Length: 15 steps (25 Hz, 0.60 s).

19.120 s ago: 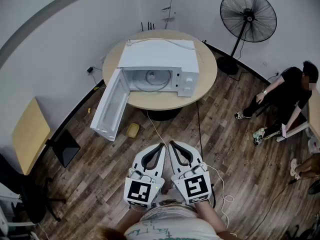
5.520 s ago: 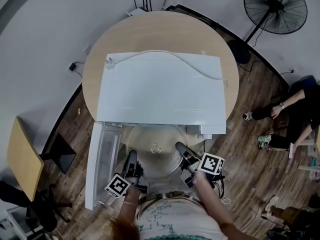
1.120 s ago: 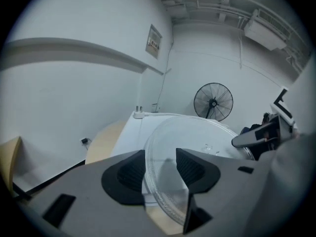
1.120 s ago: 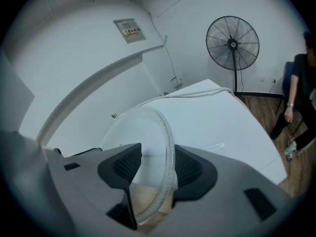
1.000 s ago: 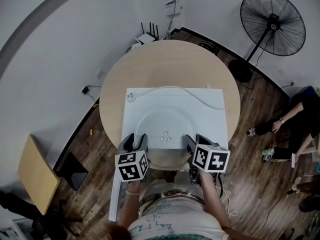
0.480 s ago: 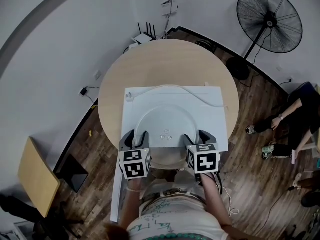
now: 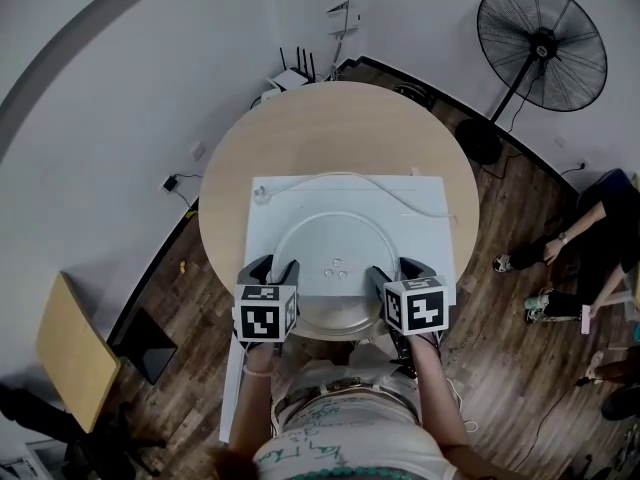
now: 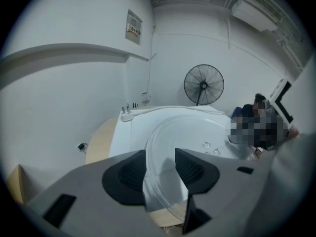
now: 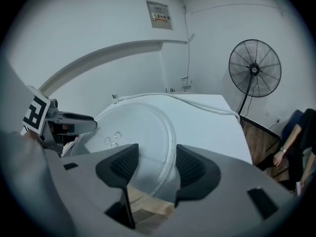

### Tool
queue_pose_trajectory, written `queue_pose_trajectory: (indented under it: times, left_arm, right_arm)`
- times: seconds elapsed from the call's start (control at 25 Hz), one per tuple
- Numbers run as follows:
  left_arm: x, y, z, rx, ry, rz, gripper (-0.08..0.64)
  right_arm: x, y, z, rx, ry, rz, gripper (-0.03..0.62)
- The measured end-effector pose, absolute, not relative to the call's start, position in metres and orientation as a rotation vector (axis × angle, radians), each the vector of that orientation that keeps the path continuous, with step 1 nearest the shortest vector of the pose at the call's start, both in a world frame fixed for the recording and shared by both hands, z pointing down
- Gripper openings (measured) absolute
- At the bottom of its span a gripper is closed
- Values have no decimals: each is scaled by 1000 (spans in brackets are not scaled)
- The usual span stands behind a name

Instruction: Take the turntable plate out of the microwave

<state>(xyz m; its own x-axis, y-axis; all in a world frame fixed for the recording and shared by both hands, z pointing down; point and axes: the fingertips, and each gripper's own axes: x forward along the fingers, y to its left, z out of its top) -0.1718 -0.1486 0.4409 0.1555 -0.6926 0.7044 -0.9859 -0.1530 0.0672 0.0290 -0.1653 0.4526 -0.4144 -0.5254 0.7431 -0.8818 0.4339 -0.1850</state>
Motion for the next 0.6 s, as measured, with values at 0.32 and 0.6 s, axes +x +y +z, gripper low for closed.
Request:
queue_pose_trajectory:
  times: [0.32,0.6]
  left_arm:
    - [-163,-168,444,1932,-1632,670,187]
    - [-162,-169,440,1948,-1672,641,187]
  right_arm:
    - [38,-192,451,1170,-2089,734,230]
    - [38,-197,448,1156,-2141,707,232]
